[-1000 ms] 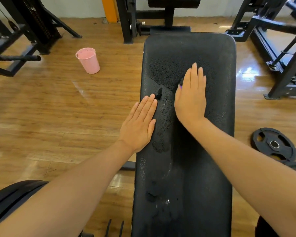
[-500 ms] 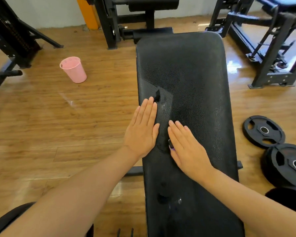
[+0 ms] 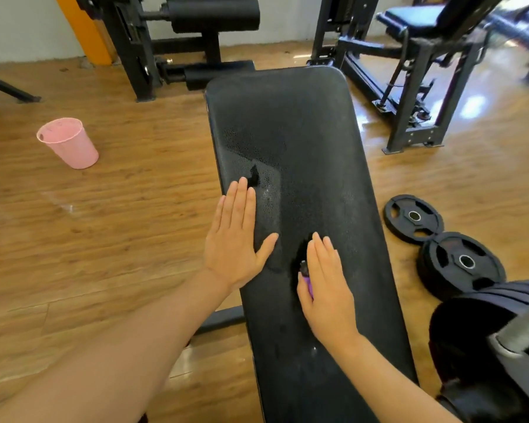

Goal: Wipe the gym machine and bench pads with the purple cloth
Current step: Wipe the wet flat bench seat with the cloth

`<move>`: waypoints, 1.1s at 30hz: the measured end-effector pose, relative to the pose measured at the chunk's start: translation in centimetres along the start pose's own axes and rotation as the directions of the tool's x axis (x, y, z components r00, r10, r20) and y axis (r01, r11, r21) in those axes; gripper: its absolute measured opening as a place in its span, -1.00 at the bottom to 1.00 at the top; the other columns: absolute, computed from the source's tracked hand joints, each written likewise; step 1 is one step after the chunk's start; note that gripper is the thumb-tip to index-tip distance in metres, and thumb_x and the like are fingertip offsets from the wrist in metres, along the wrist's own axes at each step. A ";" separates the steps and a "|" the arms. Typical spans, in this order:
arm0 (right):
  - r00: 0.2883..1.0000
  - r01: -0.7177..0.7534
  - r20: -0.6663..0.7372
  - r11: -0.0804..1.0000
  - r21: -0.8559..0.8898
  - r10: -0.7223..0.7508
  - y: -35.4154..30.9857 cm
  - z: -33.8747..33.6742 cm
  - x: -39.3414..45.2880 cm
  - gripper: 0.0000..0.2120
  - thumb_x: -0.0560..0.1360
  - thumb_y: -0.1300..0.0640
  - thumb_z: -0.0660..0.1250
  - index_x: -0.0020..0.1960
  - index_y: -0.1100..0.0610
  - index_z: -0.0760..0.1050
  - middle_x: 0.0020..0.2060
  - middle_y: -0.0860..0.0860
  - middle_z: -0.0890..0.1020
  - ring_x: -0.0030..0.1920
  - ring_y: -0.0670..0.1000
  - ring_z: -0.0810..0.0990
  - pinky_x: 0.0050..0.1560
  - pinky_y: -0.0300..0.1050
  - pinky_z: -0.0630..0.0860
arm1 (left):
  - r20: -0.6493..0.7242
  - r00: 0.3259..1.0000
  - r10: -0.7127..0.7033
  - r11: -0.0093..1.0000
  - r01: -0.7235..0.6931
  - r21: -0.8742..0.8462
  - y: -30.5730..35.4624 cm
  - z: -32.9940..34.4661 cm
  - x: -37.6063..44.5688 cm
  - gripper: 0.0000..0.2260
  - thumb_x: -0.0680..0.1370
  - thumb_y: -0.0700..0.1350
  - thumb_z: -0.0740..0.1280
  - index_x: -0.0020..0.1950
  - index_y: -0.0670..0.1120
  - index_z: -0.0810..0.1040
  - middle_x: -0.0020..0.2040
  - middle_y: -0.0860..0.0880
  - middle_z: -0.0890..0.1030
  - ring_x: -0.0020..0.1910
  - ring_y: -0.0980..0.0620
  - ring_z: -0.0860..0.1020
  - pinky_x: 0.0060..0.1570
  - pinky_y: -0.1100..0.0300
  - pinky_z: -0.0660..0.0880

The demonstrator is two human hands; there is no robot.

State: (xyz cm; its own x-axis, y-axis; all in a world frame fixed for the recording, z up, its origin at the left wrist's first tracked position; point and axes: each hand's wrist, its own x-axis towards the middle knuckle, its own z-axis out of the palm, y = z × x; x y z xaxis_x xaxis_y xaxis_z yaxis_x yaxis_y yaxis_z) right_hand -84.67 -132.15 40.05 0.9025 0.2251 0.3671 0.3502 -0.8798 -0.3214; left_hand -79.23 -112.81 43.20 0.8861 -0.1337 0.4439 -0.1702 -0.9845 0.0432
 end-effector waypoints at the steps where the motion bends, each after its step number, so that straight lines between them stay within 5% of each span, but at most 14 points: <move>1: 1.000 -0.021 -0.004 1.000 -0.008 0.021 0.0 0.0 0.0 -0.44 0.62 0.09 0.16 0.55 0.24 0.14 0.54 0.12 0.22 0.57 0.08 0.09 0.47 0.10 0.29 | 0.005 1.000 -0.005 1.000 0.005 0.006 0.2 -0.1 0.1 -0.28 0.64 0.24 -0.01 0.60 -0.28 0.08 0.62 -0.25 0.06 0.61 -0.18 0.00 0.56 -0.09 0.07; 7: 0.999 0.033 -0.037 0.993 -0.114 -0.038 -0.4 0.3 4.9 -0.45 0.56 0.12 0.09 0.50 0.33 0.25 0.52 0.20 0.26 0.53 0.18 0.19 0.52 0.07 0.14 | 0.024 1.000 0.013 0.999 -0.014 0.039 0.5 -0.2 0.3 -0.27 0.64 0.23 -0.01 0.60 -0.30 0.08 0.61 -0.28 0.05 0.61 -0.22 0.00 0.57 -0.09 0.02; 11: 0.990 -0.097 -0.100 0.995 -0.016 0.095 -1.7 0.1 8.9 -0.45 0.60 0.07 0.03 0.52 0.32 0.21 0.51 0.20 0.27 0.53 0.17 0.19 0.52 0.10 0.17 | 0.005 1.000 0.028 0.999 -0.029 0.029 0.3 -0.2 0.4 -0.28 0.64 0.22 0.01 0.60 -0.30 0.08 0.61 -0.27 0.06 0.61 -0.21 0.00 0.57 -0.04 -0.02; 21: 1.000 -0.017 0.014 0.992 -0.127 0.019 0.1 -0.1 -3.8 -0.39 0.52 0.15 0.32 0.52 0.29 0.24 0.52 0.16 0.26 0.54 0.14 0.17 0.49 0.09 0.24 | 0.035 0.999 0.025 0.998 -0.027 0.059 0.6 -0.6 0.2 -0.23 0.63 0.27 -0.05 0.59 -0.32 0.07 0.60 -0.30 0.04 0.60 -0.25 -0.01 0.56 -0.13 0.04; 24: 0.986 0.164 -0.013 0.976 -0.144 -0.167 -0.1 -0.3 0.6 -0.46 0.55 0.21 0.30 0.48 0.33 0.29 0.50 0.21 0.30 0.51 0.20 0.24 0.47 0.14 0.25 | -0.016 0.999 0.035 0.999 -0.035 0.009 0.5 -0.1 0.0 -0.28 0.65 0.22 -0.01 0.59 -0.31 0.10 0.60 -0.29 0.07 0.60 -0.24 0.01 0.56 -0.11 0.04; 27: 0.921 0.387 0.038 0.893 -0.230 -0.389 -0.6 -1.3 9.7 -0.50 0.59 0.11 0.07 0.44 0.35 0.34 0.44 0.24 0.38 0.45 0.23 0.35 0.43 0.15 0.34 | -0.067 0.997 0.024 0.999 -0.027 -0.044 0.3 0.2 0.0 -0.34 0.66 0.15 0.00 0.59 -0.30 0.10 0.61 -0.28 0.06 0.61 -0.22 0.00 0.57 -0.08 0.01; 30: 0.942 0.327 0.005 0.916 -0.231 -0.335 -2.5 -1.5 17.4 -0.51 0.59 0.12 0.10 0.44 0.38 0.34 0.43 0.28 0.38 0.44 0.27 0.35 0.42 0.18 0.34 | -0.088 0.996 -0.015 0.996 0.007 -0.089 0.4 0.5 -0.4 -0.38 0.68 0.10 -0.01 0.59 -0.30 0.09 0.61 -0.29 0.04 0.61 -0.22 -0.01 0.57 -0.06 0.01; 33: 0.972 0.205 -0.076 0.964 -0.166 -0.220 -3.4 -0.6 15.7 -0.49 0.60 0.09 0.07 0.46 0.36 0.31 0.44 0.26 0.37 0.46 0.25 0.33 0.43 0.17 0.33 | -0.129 0.987 -0.093 0.985 0.072 -0.157 0.8 0.7 -0.8 -0.39 0.68 0.06 0.02 0.57 -0.35 0.12 0.59 -0.33 0.07 0.59 -0.24 0.04 0.55 -0.08 0.09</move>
State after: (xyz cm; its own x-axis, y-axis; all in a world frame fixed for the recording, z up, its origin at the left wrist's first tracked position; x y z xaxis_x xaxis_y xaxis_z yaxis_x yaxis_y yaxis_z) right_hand -71.81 -125.86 47.44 0.7815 0.3808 0.4942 0.4815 -0.8718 -0.0896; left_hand -79.80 -113.54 42.27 0.8349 -0.0257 0.5499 -0.1715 -0.9614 0.2153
